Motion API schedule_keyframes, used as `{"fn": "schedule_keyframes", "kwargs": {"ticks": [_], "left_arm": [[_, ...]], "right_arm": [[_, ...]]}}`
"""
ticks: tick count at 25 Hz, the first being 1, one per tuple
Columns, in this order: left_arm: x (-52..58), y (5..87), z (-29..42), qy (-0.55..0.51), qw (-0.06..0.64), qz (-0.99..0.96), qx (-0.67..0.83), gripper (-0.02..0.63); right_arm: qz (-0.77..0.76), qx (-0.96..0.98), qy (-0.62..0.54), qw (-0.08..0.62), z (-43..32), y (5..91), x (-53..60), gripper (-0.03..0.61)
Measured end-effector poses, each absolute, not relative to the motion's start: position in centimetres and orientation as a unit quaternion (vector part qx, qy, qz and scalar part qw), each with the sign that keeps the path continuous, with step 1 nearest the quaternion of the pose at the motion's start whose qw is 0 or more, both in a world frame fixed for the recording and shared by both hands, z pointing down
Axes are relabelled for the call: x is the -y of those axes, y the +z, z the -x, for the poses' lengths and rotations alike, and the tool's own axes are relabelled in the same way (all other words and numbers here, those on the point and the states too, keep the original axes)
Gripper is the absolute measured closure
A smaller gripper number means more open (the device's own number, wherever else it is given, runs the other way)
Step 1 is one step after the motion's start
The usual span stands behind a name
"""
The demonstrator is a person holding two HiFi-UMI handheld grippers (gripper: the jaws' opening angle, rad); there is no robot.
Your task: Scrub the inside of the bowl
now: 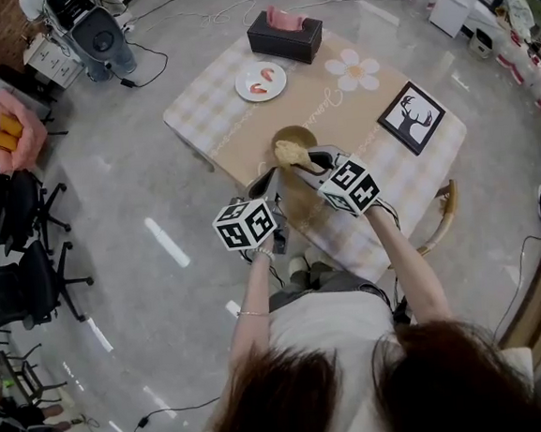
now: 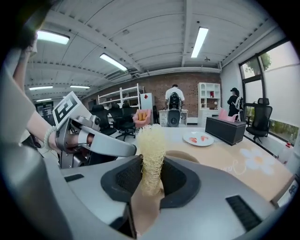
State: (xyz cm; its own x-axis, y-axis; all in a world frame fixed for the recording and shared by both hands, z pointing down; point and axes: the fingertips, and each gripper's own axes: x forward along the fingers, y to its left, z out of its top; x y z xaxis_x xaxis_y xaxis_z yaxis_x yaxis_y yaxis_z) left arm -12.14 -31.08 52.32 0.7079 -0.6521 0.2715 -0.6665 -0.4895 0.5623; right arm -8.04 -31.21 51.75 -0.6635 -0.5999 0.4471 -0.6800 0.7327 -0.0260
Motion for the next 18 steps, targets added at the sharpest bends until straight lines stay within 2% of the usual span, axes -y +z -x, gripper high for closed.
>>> {"fn": "schedule_keyframes", "kwargs": {"ticks": [18], "left_arm": [[30.6,51.1,13.0,0.024,0.216,-0.876,0.431,0.601]], "right_arm": [[-0.389,0.905,0.163,0.051,7.2,49.6,29.9,0.483]]}}
